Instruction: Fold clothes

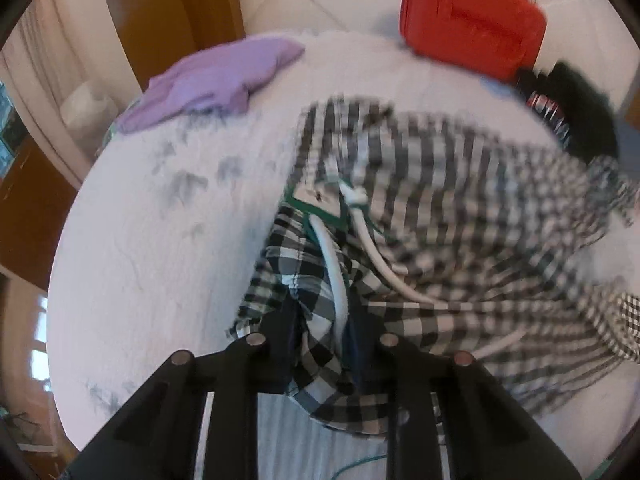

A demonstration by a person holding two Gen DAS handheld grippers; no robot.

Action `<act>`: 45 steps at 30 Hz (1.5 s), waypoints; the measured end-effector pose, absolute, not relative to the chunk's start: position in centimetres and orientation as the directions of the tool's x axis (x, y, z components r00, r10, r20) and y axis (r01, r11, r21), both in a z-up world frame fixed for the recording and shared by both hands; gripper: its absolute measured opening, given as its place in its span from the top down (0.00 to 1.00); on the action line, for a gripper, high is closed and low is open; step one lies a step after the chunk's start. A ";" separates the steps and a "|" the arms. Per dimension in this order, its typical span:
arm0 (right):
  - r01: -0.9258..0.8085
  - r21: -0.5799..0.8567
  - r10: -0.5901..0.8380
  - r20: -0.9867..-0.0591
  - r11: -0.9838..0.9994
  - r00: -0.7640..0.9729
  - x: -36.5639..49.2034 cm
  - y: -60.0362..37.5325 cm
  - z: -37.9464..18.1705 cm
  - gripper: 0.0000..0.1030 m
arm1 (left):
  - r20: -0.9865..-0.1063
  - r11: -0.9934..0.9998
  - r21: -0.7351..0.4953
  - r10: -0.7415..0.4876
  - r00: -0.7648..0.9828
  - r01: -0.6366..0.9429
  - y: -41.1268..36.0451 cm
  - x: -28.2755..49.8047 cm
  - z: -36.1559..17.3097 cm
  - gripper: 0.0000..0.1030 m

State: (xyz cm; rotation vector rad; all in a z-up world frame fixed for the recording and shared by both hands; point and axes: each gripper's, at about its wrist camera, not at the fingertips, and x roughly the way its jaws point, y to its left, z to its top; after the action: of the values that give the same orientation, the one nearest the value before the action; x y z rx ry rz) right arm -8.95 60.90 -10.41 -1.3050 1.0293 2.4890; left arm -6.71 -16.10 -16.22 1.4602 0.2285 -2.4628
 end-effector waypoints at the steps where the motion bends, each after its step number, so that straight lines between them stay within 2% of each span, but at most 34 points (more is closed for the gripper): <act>1: -0.413 0.510 -0.170 -0.760 -0.754 -0.627 -9.4 61.1 -8.9 0.79 | -0.873 -0.951 -0.006 -0.145 -0.466 0.308 -16.5 -6.9 -15.5 0.80; 3: -0.405 0.505 -0.156 -0.750 -0.762 -0.643 -11.1 61.6 -6.5 0.79 | -0.876 -0.953 0.000 -0.147 -0.460 0.304 -16.9 -7.6 -15.1 0.80; 7: -0.419 0.465 -0.112 -0.763 -0.780 -0.637 -16.5 62.4 -5.2 0.78 | -0.896 -0.950 0.034 -0.167 -0.411 0.312 -17.4 -9.5 -16.8 0.80; 8: -0.413 0.467 -0.112 -0.757 -0.782 -0.644 -17.6 62.5 -5.3 0.76 | -0.905 -0.947 0.032 -0.163 -0.392 0.319 -17.5 -9.9 -17.6 0.80; 9: -0.412 0.470 -0.119 -0.759 -0.780 -0.640 -18.6 62.5 -5.6 0.67 | -0.914 -0.945 0.031 -0.159 -0.372 0.326 -17.6 -10.2 -18.3 0.80; 10: -0.420 0.466 -0.123 -0.770 -0.779 -0.626 -19.9 62.5 -6.2 0.63 | -0.922 -0.943 0.029 -0.154 -0.356 0.332 -17.7 -10.4 -18.9 0.80; 12: -0.424 0.447 -0.131 -0.794 -0.787 -0.593 -20.4 62.0 -7.4 0.63 | -0.927 -0.941 0.015 -0.140 -0.349 0.338 -17.6 -9.9 -19.1 0.80; 13: -0.424 0.436 -0.136 -0.806 -0.794 -0.576 -20.4 61.6 -8.0 0.62 | -0.928 -0.940 0.008 -0.134 -0.348 0.340 -17.7 -9.6 -19.1 0.77; 14: -0.425 0.421 -0.134 -0.818 -0.801 -0.559 -20.1 61.4 -8.6 0.60 | -0.926 -0.940 0.004 -0.132 -0.354 0.341 -17.8 -9.1 -18.8 0.67; 15: -0.429 0.402 -0.126 -0.831 -0.809 -0.542 -19.4 61.3 -9.3 0.54 | -0.923 -0.939 -0.003 -0.130 -0.363 0.343 -17.9 -8.5 -18.5 0.62; 16: -0.436 0.376 -0.114 -0.848 -0.817 -0.518 -18.6 61.2 -10.2 0.40 | -0.916 -0.937 -0.019 -0.123 -0.382 0.348 -18.2 -7.8 -17.8 0.55; 18: -0.462 0.315 -0.085 -0.888 -0.829 -0.452 -16.7 61.3 -12.3 0.27 | -0.900 -0.933 -0.062 -0.101 -0.423 0.354 -18.7 -6.5 -16.3 0.45; 19: -0.478 0.291 -0.074 -0.904 -0.829 -0.421 -15.5 61.4 -13.5 0.27 | -0.892 -0.930 -0.085 -0.089 -0.444 0.357 -18.9 -5.9 -15.6 0.42; 23: -0.520 0.257 -0.067 -0.932 -0.815 -0.356 -11.3 61.6 -16.8 0.27 | -0.880 -0.918 -0.120 -0.078 -0.468 0.379 -20.1 -4.7 -14.3 0.41; 32: -0.498 0.279 -0.109 -0.933 -0.821 -0.343 -8.5 59.4 -18.2 0.27 | -0.918 -0.911 -0.126 -0.044 -0.395 0.393 -19.7 -5.5 -18.9 0.41; 35: -0.468 0.267 -0.116 -0.938 -0.843 -0.326 -9.1 58.3 -18.7 0.27 | -0.936 -0.906 -0.093 -0.061 -0.346 0.413 -19.0 -6.5 -21.1 0.41; 40: -0.421 0.226 -0.096 -0.946 -0.878 -0.309 -10.5 56.3 -19.7 0.25 | -0.926 -0.910 0.012 -0.166 -0.338 0.415 -17.3 -7.1 -21.3 0.40; 41: -0.408 0.189 -0.062 -0.950 -0.893 -0.305 -10.8 55.8 -19.7 0.26 | -0.926 -0.908 0.015 -0.170 -0.338 0.418 -17.3 -7.1 -21.2 0.43; 42: -0.398 0.151 -0.027 -0.953 -0.905 -0.301 -11.1 55.4 -19.6 0.42 | -0.925 -0.907 0.018 -0.176 -0.338 0.421 -17.2 -7.1 -21.1 0.53; 43: -0.387 0.124 -0.002 -0.953 -0.914 -0.302 -11.4 55.1 -19.4 0.81 | -0.923 -0.906 0.025 -0.183 -0.338 0.422 -17.1 -7.0 -20.8 0.79; 44: -0.376 0.108 0.015 -0.951 -0.920 -0.308 -11.7 54.8 -19.1 0.96 | -0.922 -0.905 0.028 -0.188 -0.339 0.425 -17.1 -6.9 -20.5 0.84; 45: -0.366 0.107 0.019 -0.946 -0.924 -0.323 -11.9 54.6 -18.5 0.97 | -0.920 -0.900 0.017 -0.185 -0.346 0.435 -17.2 -6.7 -20.0 0.86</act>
State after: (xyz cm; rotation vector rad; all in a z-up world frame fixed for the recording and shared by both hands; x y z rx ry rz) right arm -11.88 54.61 -18.48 -1.6625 0.4462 2.3342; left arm -6.73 -17.21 -19.97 1.5147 0.3259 -2.2809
